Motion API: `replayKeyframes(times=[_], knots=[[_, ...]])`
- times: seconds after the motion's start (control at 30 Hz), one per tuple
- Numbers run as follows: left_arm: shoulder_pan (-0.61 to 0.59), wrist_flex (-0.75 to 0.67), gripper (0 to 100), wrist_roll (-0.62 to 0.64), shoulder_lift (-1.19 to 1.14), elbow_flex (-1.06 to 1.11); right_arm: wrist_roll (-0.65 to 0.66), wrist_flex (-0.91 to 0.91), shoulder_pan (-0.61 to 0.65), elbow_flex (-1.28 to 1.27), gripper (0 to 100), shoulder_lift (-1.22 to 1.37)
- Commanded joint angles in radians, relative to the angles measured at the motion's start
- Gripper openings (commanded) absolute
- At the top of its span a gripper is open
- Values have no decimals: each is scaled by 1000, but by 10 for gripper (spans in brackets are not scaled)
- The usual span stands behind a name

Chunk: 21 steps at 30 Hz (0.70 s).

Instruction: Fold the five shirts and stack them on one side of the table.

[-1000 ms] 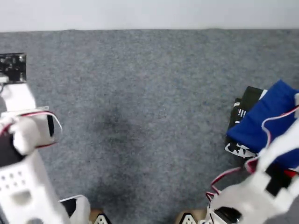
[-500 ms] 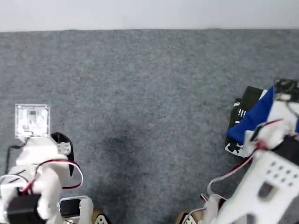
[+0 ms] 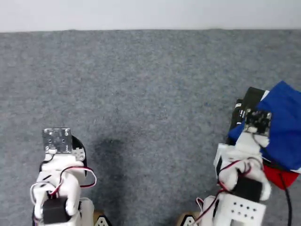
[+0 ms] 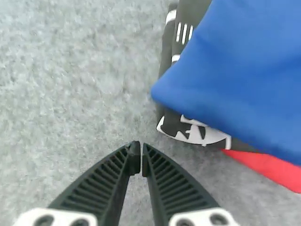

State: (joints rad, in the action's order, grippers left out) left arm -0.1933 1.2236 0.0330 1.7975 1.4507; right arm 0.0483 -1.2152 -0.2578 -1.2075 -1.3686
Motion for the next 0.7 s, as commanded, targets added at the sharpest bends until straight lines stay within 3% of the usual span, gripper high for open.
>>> replayKeyframes(times=[0.0, 0.27, 0.53, 0.67], knots=[[6, -72, 6, 8, 15, 73, -11, 38, 7, -104, 9, -119], [-2, -89, 6, 14, 15, 231, -9, 7, 10, -351, 9, -449], [-15, -72, 6, 34, 12, 232, -5, -64, -2, -439, 9, -441], [-14, 8, 6, 41, 12, 232, -12, -93, -2, -474, 9, -441]])
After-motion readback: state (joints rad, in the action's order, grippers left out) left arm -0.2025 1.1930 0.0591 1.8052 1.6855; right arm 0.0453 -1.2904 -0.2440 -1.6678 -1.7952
